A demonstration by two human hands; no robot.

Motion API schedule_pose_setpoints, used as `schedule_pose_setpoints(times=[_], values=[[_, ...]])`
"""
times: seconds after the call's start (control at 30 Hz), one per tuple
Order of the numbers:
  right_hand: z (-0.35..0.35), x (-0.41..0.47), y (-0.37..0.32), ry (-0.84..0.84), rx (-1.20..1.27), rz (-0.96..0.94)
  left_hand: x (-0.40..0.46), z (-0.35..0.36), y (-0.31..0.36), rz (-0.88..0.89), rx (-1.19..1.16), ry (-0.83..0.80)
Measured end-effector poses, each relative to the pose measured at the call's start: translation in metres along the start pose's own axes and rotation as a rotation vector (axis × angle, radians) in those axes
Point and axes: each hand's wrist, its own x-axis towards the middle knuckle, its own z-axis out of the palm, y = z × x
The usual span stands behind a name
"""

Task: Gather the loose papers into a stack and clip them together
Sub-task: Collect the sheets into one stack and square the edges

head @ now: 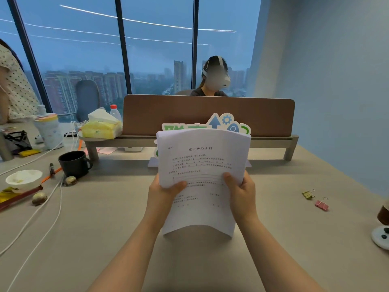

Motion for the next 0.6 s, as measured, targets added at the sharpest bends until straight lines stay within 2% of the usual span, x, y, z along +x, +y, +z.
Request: schedule_pose_setpoints(times=[0.1, 0.43, 0.6], values=[[-0.004, -0.004, 0.010, -0.010, 0.013, 0.037, -0.002, -0.004, -0.008, -0.035, -0.040, -0.038], [-0.005, -0.004, 0.012, -0.007, -0.078, 0.093, 0.001, 0.000, -0.022, -0.075, 0.218, -0.008], [-0.020, 0.006, -0.002, -0.002, -0.192, 0.060, -0.001, 0.011, -0.008, -0.133, 0.102, -0.066]])
